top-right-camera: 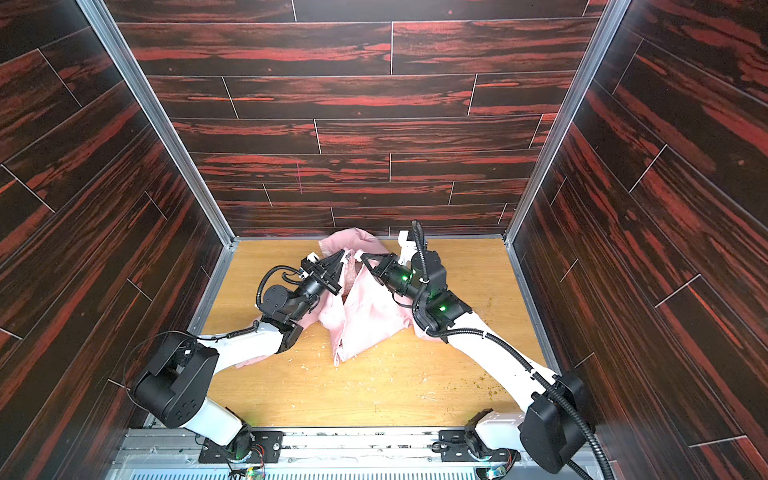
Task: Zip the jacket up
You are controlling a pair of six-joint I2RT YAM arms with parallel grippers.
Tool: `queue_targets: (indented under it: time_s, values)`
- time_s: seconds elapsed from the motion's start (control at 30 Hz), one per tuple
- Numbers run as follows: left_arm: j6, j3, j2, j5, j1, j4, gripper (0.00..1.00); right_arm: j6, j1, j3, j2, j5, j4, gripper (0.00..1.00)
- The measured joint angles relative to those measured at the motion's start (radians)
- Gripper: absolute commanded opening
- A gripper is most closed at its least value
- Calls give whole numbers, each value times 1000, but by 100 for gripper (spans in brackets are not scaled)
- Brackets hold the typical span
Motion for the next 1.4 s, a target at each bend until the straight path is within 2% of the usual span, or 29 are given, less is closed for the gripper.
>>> queue_targets:
  time_s: [1.4]
  values:
    - [0, 0, 0, 7, -11, 0, 0, 5, 0, 27, 47, -3, -30, 0]
